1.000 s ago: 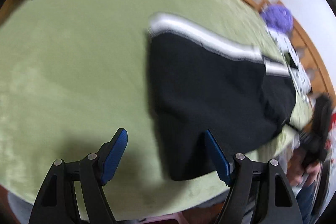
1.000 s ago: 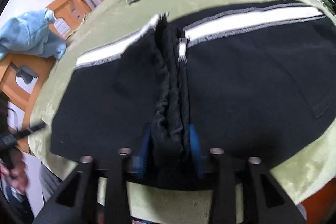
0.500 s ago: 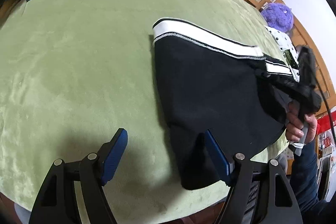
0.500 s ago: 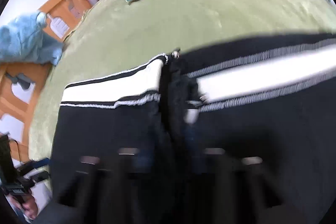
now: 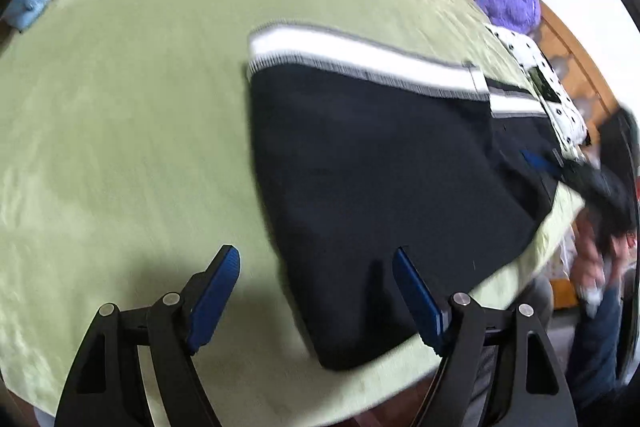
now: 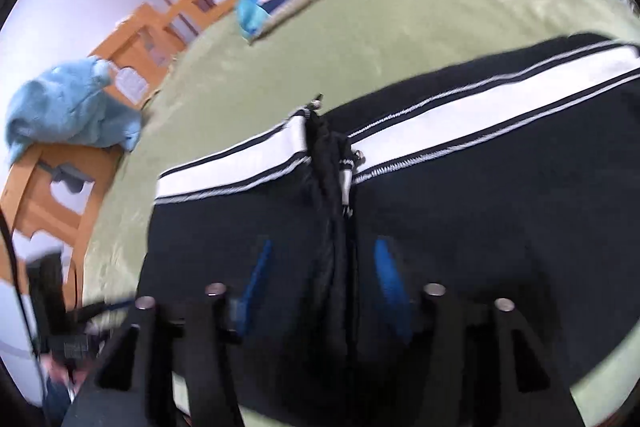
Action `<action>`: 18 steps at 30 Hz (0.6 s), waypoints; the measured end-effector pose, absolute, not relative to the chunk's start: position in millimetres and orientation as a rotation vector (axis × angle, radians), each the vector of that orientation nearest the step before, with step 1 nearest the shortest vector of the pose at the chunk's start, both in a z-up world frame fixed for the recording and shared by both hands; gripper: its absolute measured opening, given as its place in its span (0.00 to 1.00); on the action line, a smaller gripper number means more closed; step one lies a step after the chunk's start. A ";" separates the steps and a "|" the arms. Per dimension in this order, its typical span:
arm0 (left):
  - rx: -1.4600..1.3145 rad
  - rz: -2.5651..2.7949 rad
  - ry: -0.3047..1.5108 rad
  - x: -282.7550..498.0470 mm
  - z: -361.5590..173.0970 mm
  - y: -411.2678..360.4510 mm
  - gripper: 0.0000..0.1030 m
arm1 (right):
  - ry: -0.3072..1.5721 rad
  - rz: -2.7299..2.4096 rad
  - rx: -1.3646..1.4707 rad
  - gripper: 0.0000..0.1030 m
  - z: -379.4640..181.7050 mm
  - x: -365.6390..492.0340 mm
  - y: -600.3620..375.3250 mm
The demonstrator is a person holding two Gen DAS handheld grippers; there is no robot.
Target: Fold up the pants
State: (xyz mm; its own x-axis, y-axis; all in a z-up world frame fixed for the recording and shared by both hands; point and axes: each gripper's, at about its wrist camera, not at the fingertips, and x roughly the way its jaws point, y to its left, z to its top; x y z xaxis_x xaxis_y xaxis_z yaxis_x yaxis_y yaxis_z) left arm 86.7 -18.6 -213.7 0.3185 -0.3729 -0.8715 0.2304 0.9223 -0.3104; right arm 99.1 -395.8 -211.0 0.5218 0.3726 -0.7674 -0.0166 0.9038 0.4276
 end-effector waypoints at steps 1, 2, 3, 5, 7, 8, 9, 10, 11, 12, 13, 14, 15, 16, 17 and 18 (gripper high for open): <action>-0.142 -0.375 1.177 93.2 -212.3 -18.2 0.75 | 0.998 0.249 0.385 0.55 -206.9 93.5 -395.9; -0.155 -0.360 1.171 98.1 -211.7 -18.0 0.75 | 1.006 0.269 0.369 0.55 -208.4 80.4 -395.0; -0.172 -0.344 1.159 102.3 -211.6 -14.8 0.75 | 1.024 0.282 0.358 0.55 -214.0 72.6 -394.6; -0.182 -0.313 1.149 111.6 -214.8 -11.6 0.74 | 1.091 0.293 0.318 0.55 -235.3 62.4 -386.3; -0.171 -0.290 1.158 120.8 -219.7 -12.0 0.74 | 1.116 0.279 0.231 0.54 -255.2 62.0 -378.3; -0.162 -0.282 1.171 125.3 -221.8 -11.8 0.74 | 1.092 0.277 0.215 0.54 -250.9 59.3 -375.3; -0.150 -0.282 1.186 129.8 -224.6 -14.3 0.74 | 1.082 0.280 0.221 0.54 -246.6 57.7 -377.1; -0.135 -0.288 1.199 133.0 -227.4 -16.9 0.74 | 1.065 0.290 0.251 0.54 -237.0 56.3 -384.0; -0.118 -0.300 1.212 135.3 -230.9 -20.2 0.74 | 1.030 0.286 0.279 0.54 -228.2 52.1 -394.3; -0.110 -0.307 1.220 136.8 -233.3 -23.8 0.74 | 0.997 0.279 0.304 0.56 -221.2 48.1 -406.3; -0.110 -0.315 1.234 138.5 -237.4 -26.0 0.74 | 0.966 0.241 0.320 0.56 -214.7 44.7 -422.8; -0.119 -0.318 1.245 139.9 -240.8 -27.0 0.74 | 0.940 0.155 0.312 0.56 -209.4 39.7 -442.1; -0.138 -0.324 1.250 141.5 -243.5 -26.9 0.74 | 0.925 0.093 0.309 0.56 -205.7 38.8 -457.0; -0.154 -0.325 1.244 141.7 -244.0 -27.3 0.73 | 0.905 0.019 0.318 0.57 -203.3 34.1 -479.0; -0.169 -0.328 1.233 141.7 -243.3 -24.5 0.71 | 0.892 -0.069 0.345 0.58 -203.1 29.9 -506.7; -0.182 -0.345 1.220 142.4 -242.4 -23.2 0.70 | 0.888 -0.144 0.372 0.59 -204.9 26.8 -529.8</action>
